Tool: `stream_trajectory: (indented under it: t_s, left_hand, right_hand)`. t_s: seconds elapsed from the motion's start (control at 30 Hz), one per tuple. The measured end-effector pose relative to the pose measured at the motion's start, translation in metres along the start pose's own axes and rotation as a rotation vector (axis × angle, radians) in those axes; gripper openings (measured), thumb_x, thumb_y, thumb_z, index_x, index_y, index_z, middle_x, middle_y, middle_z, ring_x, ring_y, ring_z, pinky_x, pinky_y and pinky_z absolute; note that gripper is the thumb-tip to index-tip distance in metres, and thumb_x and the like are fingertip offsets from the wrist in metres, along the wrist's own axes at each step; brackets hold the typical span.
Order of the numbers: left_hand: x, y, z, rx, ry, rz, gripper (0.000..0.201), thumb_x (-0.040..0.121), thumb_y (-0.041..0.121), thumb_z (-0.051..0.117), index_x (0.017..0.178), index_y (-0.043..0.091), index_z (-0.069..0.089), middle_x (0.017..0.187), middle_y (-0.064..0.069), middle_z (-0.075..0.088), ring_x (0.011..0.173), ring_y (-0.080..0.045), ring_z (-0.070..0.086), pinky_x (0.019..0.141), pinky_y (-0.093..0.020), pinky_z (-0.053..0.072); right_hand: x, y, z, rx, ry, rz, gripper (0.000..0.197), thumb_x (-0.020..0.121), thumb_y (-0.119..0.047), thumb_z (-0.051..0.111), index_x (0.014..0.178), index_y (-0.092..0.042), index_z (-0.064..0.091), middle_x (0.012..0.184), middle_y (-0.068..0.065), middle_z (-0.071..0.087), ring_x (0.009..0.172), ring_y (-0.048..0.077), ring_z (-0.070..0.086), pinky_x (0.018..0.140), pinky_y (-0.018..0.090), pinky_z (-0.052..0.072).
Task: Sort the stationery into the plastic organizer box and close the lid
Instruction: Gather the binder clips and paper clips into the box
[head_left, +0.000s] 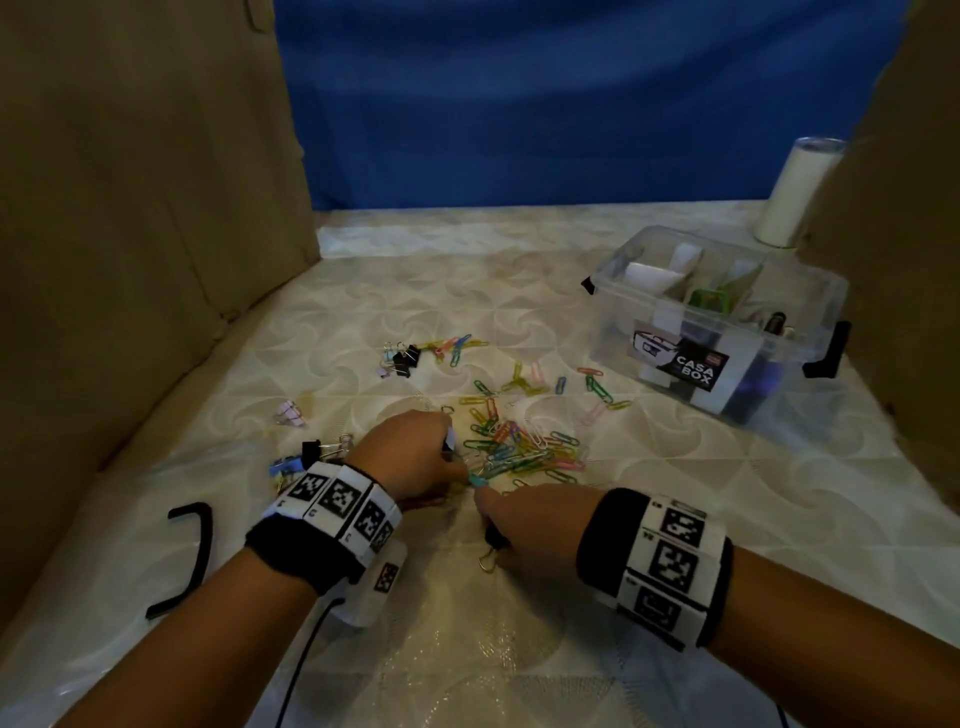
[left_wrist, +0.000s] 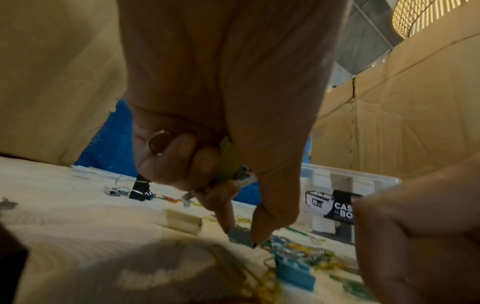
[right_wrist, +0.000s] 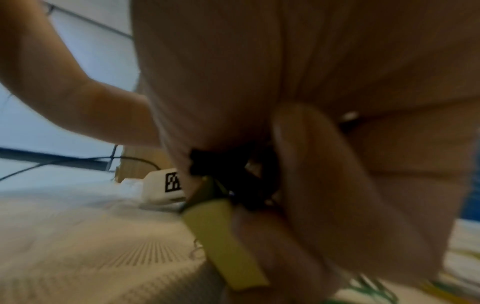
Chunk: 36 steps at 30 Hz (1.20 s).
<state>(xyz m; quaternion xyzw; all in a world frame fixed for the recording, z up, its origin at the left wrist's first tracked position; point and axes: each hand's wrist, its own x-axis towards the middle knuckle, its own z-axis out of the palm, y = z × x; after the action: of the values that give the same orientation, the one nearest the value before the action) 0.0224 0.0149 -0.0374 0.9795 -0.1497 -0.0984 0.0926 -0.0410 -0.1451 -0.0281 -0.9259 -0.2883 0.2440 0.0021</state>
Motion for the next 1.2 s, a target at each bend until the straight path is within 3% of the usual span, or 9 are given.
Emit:
stream_trajectory:
  t_s: [0.13,0.2,0.37,0.5,0.6,0.77,0.87,1.07,1.2]
  left_hand:
    - [-0.011,-0.003,-0.012,-0.098,0.041,-0.005,0.022,0.084,0.027,0.061,0.080,0.006,0.057,0.082,-0.010,0.056,0.077,-0.024,0.054,0.062,-0.030,0.038]
    - [-0.017,-0.006,-0.016,-0.144,0.059,-0.008,0.024,0.084,0.027,0.063,0.087,0.004,0.060,0.086,-0.009,0.059,0.080,-0.023,0.055,0.058,-0.024,0.035]
    - [-0.029,-0.012,-0.018,-0.225,0.098,0.000,0.023,0.084,0.028,0.065,0.092,0.007,0.063,0.082,-0.005,0.060,0.072,-0.016,0.053,0.062,-0.028,0.038]
    - [-0.033,-0.013,-0.017,-0.268,0.113,-0.008,0.017,0.084,0.029,0.064,0.089,0.012,0.063,0.073,0.003,0.055,0.063,-0.009,0.048,0.058,-0.027,0.037]
    - [-0.034,-0.013,-0.018,-0.276,0.119,-0.005,0.015,0.084,0.031,0.063,0.085,0.017,0.062,0.079,0.000,0.061,0.070,-0.014,0.054,0.064,-0.031,0.042]
    - [-0.037,-0.018,-0.022,-0.316,0.152,0.016,0.015,0.083,0.034,0.063,0.079,0.020,0.059,0.075,0.001,0.063,0.071,-0.013,0.058,0.066,-0.032,0.046]
    - [-0.042,-0.020,-0.022,-0.338,0.159,0.018,0.015,0.082,0.036,0.063,0.079,0.021,0.060,0.073,0.000,0.065,0.071,-0.014,0.061,0.068,-0.033,0.048]
    - [-0.047,-0.029,-0.012,-0.325,0.143,0.029,0.018,0.083,0.036,0.064,0.084,0.018,0.060,0.072,-0.001,0.062,0.068,-0.011,0.057,0.061,-0.024,0.042]
    - [-0.050,-0.031,-0.006,-0.291,0.138,0.043,0.026,0.084,0.042,0.061,0.087,0.017,0.060,0.073,-0.001,0.062,0.072,-0.014,0.057,0.060,-0.018,0.038]
  right_hand:
    - [-0.008,0.019,-0.010,0.323,-0.075,-0.058,0.035,0.094,-0.035,0.053,0.119,-0.014,0.040,0.097,0.004,0.061,0.074,0.017,0.051,0.066,0.029,0.041]
    - [-0.014,0.029,-0.012,0.551,-0.085,-0.087,0.027,0.092,-0.037,0.057,0.110,-0.021,0.043,0.081,-0.004,0.059,0.063,0.010,0.050,0.059,0.024,0.043]
    - [-0.034,0.054,-0.034,0.999,0.017,-0.118,0.016,0.092,-0.024,0.059,0.096,-0.019,0.044,0.076,-0.003,0.063,0.053,0.003,0.052,0.045,0.018,0.040]
    - [-0.035,0.110,-0.096,1.046,0.467,0.074,0.011,0.092,-0.029,0.058,0.083,-0.023,0.054,0.075,0.001,0.067,0.055,0.016,0.048,0.043,0.020,0.036]
    - [-0.016,0.171,-0.155,0.752,0.821,0.346,0.013,0.095,-0.026,0.052,0.093,-0.014,0.053,0.084,0.011,0.064,0.058,0.021,0.051,0.054,0.029,0.044]
    - [0.017,0.253,-0.203,0.286,0.547,0.765,0.038,0.096,-0.034,0.048,0.085,0.000,0.061,0.092,0.019,0.066,0.078,0.035,0.060,0.075,0.044,0.050]
    - [0.038,0.279,-0.207,0.243,0.454,0.793,0.050,0.091,-0.047,0.050,0.106,-0.002,0.065,0.110,0.018,0.066,0.096,0.037,0.062,0.090,0.046,0.050]
    - [0.047,0.263,-0.214,0.465,0.438,0.756,0.062,0.093,-0.041,0.054,0.140,-0.003,0.043,0.142,0.020,0.046,0.119,0.034,0.050,0.108,0.045,0.037]
    - [0.030,0.233,-0.211,0.529,0.461,0.718,0.058,0.096,-0.039,0.049,0.139,0.000,0.042,0.136,0.019,0.051,0.115,0.037,0.054,0.103,0.048,0.043]
